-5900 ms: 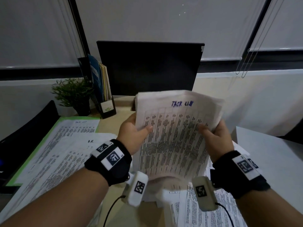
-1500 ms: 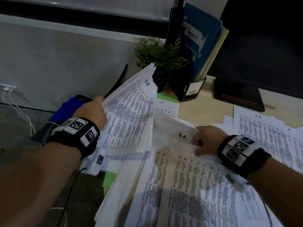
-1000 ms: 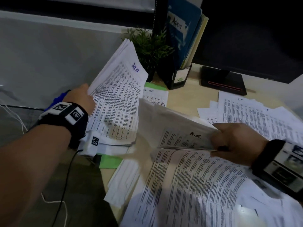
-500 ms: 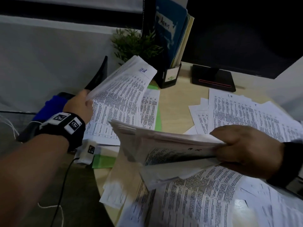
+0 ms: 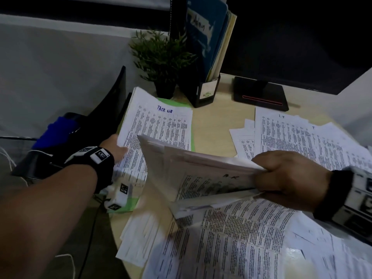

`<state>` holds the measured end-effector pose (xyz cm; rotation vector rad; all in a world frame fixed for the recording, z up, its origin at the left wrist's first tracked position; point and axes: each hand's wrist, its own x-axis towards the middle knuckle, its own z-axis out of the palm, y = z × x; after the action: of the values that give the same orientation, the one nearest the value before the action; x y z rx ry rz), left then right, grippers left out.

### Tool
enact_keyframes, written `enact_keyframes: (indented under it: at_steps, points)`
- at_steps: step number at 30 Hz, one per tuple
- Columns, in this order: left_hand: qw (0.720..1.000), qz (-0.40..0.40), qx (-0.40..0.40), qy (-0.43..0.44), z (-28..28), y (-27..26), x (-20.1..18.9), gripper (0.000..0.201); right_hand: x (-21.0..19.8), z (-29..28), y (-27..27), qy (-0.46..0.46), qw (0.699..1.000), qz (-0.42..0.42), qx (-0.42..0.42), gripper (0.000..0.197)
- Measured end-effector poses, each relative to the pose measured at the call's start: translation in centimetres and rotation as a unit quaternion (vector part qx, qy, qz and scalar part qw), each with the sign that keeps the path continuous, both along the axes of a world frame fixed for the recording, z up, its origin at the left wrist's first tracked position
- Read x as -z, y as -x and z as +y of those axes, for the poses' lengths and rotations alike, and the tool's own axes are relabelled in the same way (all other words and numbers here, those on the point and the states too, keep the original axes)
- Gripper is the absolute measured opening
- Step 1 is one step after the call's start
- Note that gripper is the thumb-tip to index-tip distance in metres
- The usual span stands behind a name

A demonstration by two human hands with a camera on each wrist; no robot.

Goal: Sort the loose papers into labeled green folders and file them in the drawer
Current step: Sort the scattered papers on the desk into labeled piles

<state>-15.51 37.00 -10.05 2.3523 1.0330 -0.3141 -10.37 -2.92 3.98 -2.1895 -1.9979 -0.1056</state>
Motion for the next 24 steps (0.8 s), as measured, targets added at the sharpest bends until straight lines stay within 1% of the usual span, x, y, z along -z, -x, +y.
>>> enact_keyframes:
  at_steps: [2, 4, 7, 8, 10, 11, 13, 16, 18, 20, 22, 24]
  points:
    - [1.0, -0.009, -0.007, 0.0, 0.1, -0.2, 0.5, 0.054, 0.2, 0.6, -0.6, 0.01, 1.0, 0.015, -0.003, 0.024]
    - [0.999, -0.034, -0.004, -0.009, 0.3, -0.3, 0.3, 0.057, 0.5, 1.7, -1.4, 0.03, 0.999, 0.017, -0.002, 0.017]
    - [0.995, -0.074, 0.0, -0.073, 0.4, -0.3, -0.2, 0.061, 1.7, 4.6, -3.1, 0.109, 0.993, 0.001, 0.041, 0.034]
    - [0.991, -0.096, 0.0, -0.088, 0.2, -0.3, -0.5, 0.059, 2.3, 5.9, -3.6, 0.128, 0.99, -0.001, 0.058, 0.035]
    - [0.986, -0.142, 0.005, -0.09, -0.3, -0.4, -1.0, 0.052, 3.6, 8.4, -4.8, 0.159, 0.981, 0.022, 0.112, 0.028]
    - [0.983, -0.164, 0.005, -0.083, -0.7, -0.5, -1.2, 0.05, 4.4, 9.5, -5.5, 0.183, 0.972, 0.015, 0.15, 0.024]
    - [0.979, -0.193, -0.003, -0.067, -1.4, -0.3, -1.7, 0.047, 5.9, 11.1, -6.7, 0.255, 0.942, 0.009, 0.217, 0.024]
    - [0.975, -0.221, 0.0, -0.041, -2.8, 0.2, -2.2, 0.044, 8.0, 12.3, -7.5, 0.273, 0.924, 0.03, 0.266, 0.021]
    - [0.973, -0.227, 0.021, -0.025, -3.9, 0.6, -2.4, 0.041, 8.8, 12.5, -7.8, 0.299, 0.909, 0.022, 0.29, 0.023]
    - [0.977, -0.208, 0.056, -0.006, -5.1, 1.2, -2.3, 0.041, 9.1, 12.5, -7.5, 0.305, 0.896, 0.012, 0.322, 0.027]
    - [0.979, -0.184, 0.092, 0.015, -6.4, 1.7, -2.1, 0.043, 9.1, 12.4, -7.0, 0.28, 0.892, 0.018, 0.355, 0.025]
    - [0.979, -0.168, 0.11, 0.032, -7.3, 2.2, -1.5, 0.043, 9.1, 12.2, -6.6, 0.252, 0.889, 0.026, 0.381, 0.019]
